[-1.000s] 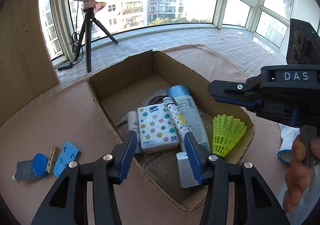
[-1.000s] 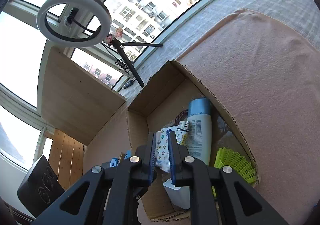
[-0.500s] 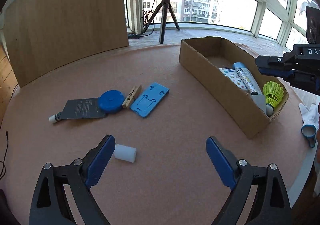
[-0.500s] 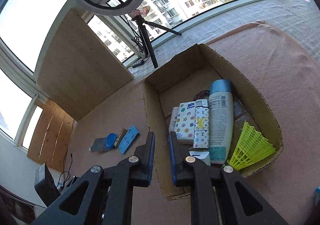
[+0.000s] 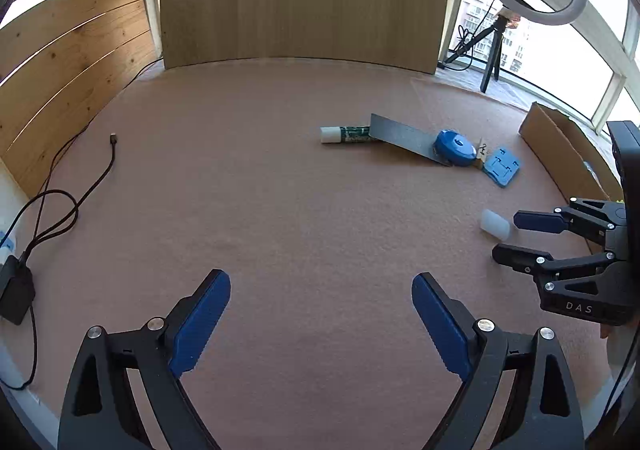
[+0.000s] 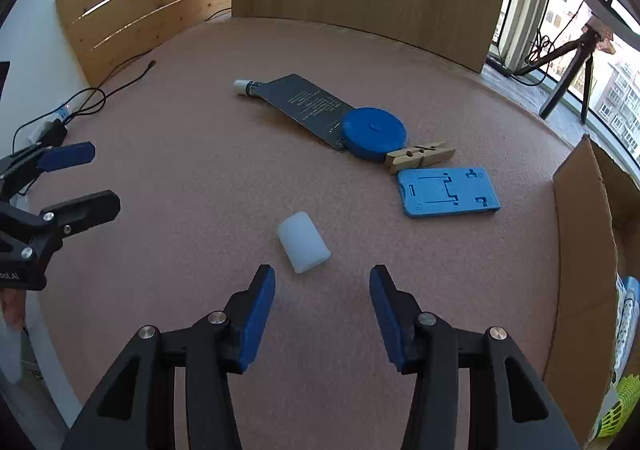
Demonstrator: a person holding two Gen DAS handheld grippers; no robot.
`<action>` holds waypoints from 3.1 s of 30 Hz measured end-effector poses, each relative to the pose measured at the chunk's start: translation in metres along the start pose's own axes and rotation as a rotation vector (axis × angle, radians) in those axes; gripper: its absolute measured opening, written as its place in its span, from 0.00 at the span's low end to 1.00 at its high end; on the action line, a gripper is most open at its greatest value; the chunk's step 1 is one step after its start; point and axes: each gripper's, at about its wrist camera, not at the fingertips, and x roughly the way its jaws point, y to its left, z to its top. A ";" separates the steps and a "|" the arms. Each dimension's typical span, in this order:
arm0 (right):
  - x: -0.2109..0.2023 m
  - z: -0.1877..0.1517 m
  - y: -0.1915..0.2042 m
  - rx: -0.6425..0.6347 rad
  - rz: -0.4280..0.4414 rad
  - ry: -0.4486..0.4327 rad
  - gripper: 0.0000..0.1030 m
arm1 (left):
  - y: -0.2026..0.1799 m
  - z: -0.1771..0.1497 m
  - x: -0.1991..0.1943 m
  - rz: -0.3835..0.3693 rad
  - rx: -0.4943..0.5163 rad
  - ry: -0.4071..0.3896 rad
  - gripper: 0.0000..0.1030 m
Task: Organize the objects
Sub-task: 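Grasp the white foam cylinder with the right gripper while the left gripper grasps the green glue stick, then lift the foam cylinder with the right gripper while the left gripper lifts the glue stick, then carry the glue stick and foam cylinder to the box and open both grippers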
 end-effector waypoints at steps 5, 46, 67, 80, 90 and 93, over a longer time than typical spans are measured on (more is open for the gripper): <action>0.007 0.015 0.000 0.012 0.030 0.006 0.33 | 0.026 0.004 0.010 -0.001 -0.064 -0.005 0.92; -0.012 -0.015 -0.009 0.233 0.059 -0.065 0.12 | -0.037 0.024 0.059 -0.149 0.185 0.059 0.16; -0.111 0.014 -0.010 0.319 -0.049 -0.270 0.09 | -0.088 0.061 -0.067 -0.135 0.178 -0.162 0.16; -0.130 0.023 -0.017 0.357 -0.180 -0.283 0.09 | -0.088 0.079 -0.067 -0.115 0.147 -0.177 0.16; -0.136 0.013 -0.042 0.388 -0.212 -0.303 0.09 | -0.118 0.094 -0.049 -0.128 0.184 -0.165 0.16; -0.138 0.007 -0.054 0.407 -0.220 -0.308 0.09 | -0.137 0.100 -0.046 -0.140 0.211 -0.164 0.16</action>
